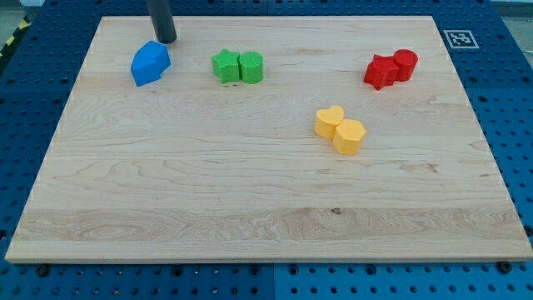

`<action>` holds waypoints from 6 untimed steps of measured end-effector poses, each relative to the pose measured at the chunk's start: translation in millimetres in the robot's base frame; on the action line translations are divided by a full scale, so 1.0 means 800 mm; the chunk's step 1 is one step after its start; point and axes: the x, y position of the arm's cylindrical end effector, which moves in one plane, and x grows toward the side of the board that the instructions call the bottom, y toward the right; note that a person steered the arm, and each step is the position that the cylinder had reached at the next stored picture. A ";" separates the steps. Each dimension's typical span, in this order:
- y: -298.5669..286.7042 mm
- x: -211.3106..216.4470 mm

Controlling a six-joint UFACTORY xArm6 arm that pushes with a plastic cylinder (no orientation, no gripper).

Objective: Nudge the blue cube right a bit

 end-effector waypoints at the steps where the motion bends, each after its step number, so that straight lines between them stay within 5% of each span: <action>1: -0.002 0.007; 6: -0.060 0.052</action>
